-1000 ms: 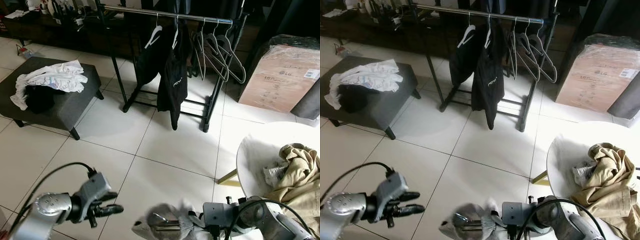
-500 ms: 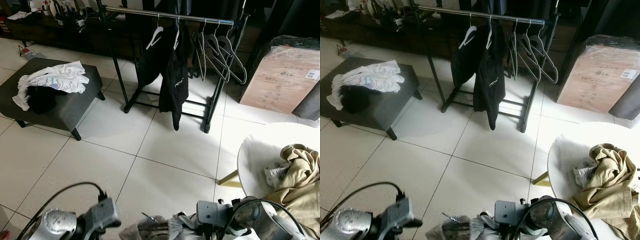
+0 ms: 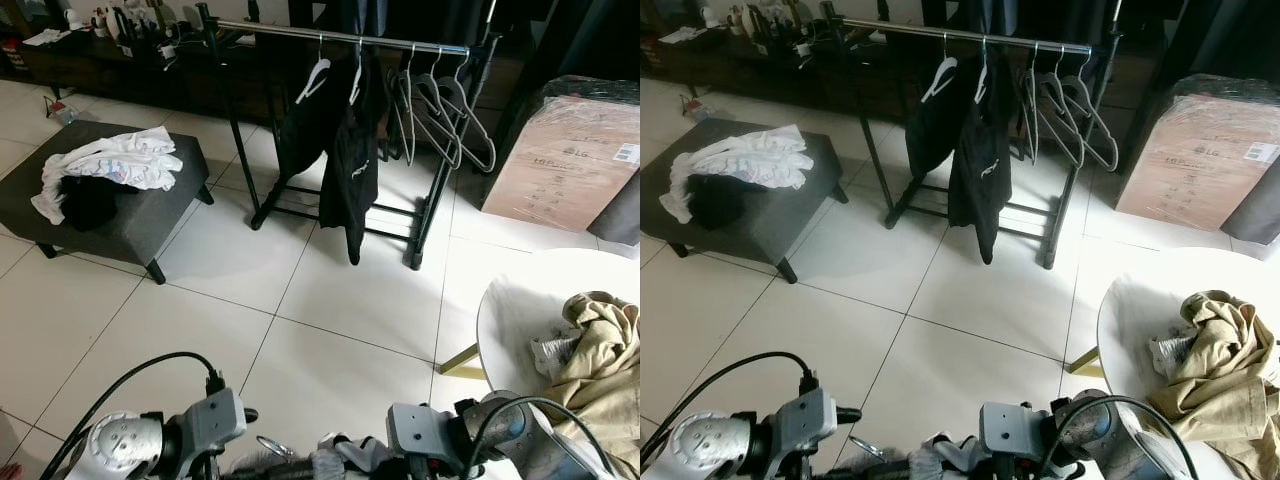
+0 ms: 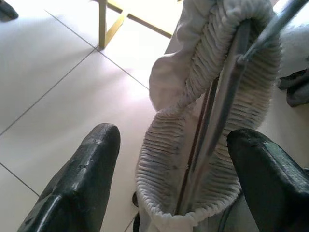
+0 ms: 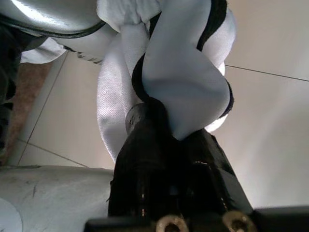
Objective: Hang hanger
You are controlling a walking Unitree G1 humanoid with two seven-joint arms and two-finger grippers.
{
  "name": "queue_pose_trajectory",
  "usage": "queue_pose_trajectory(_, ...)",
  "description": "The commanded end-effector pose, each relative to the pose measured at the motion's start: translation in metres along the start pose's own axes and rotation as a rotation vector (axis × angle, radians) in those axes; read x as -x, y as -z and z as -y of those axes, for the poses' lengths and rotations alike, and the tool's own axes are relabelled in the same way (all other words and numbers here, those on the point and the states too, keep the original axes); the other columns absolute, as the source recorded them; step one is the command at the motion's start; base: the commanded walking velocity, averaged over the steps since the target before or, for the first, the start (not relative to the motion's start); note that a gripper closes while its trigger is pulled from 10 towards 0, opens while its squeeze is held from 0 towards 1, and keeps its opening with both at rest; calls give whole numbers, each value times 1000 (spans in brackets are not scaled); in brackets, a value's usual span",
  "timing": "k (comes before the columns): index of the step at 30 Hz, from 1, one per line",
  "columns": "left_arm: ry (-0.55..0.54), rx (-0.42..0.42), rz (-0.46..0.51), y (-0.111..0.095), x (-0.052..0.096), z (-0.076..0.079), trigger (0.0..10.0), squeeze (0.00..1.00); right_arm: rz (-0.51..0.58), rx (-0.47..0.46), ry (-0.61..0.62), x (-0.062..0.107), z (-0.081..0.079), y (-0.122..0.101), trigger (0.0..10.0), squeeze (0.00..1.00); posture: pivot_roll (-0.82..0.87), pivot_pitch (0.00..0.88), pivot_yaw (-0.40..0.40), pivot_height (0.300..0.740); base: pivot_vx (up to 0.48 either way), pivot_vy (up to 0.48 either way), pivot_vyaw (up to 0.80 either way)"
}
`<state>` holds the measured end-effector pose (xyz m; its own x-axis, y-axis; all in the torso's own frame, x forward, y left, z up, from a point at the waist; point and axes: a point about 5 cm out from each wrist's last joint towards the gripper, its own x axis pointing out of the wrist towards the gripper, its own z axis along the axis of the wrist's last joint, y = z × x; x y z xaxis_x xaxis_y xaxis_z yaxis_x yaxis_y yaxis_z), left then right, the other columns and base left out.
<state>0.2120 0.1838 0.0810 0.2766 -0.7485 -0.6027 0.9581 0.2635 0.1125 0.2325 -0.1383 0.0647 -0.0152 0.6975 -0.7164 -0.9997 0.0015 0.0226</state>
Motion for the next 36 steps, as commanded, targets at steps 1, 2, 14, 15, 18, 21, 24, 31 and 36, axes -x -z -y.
queue_pose_trajectory(1, 13, -20, -5, 1, 3, 2, 10000, 0, 37, 28, -31, -1, -3, -7, 0, 0, -53, 162, 16, 740, 0, 0, 0)
queue_pose_trajectory(2, 42, -27, 18, -1, 1, 5, 10000, 0, 53, 38, -50, -2, -4, -11, 0, 0, -56, 163, 16, 740, 0, 0, 0)
queue_pose_trajectory(14, 108, -38, 100, -5, -8, 10, 0, 0, 76, 52, -82, -2, -4, -14, 0, 0, -58, 176, 16, 740, 0, 0, 0)
queue_pose_trajectory(15, 121, -30, 109, -5, -9, 12, 0, 0, 80, 50, -85, -2, -4, -15, 0, 0, -58, 176, 16, 740, 0, 0, 0)
queue_pose_trajectory(18, 180, -9, 139, -7, -15, 17, 0, 0, 95, 46, -92, -1, -3, -16, 0, 0, -58, 180, 16, 740, 0, 0, 0)
queue_pose_trajectory(21, 195, -8, 142, -7, -15, 16, 0, 0, 96, 47, -92, -1, -2, -17, 0, 0, -61, 184, 18, 740, 0, 0, 0)
queue_pose_trajectory(24, 232, -4, 139, -7, -15, 17, 0, 0, 99, 44, -89, -1, 0, -17, 0, 0, -61, 189, 19, 740, 0, 0, 0)
queue_pose_trajectory(31, 279, 4, 122, -6, -13, 19, 0, 0, 100, 33, -85, -2, 1, -18, 0, 0, -62, 195, 18, 740, 0, 0, 0)
queue_pose_trajectory(36, 289, 3, 108, -5, -10, 20, 0, 0, 100, 26, -77, 0, 3, -17, 0, 0, -61, 196, 18, 740, 0, 0, 0)
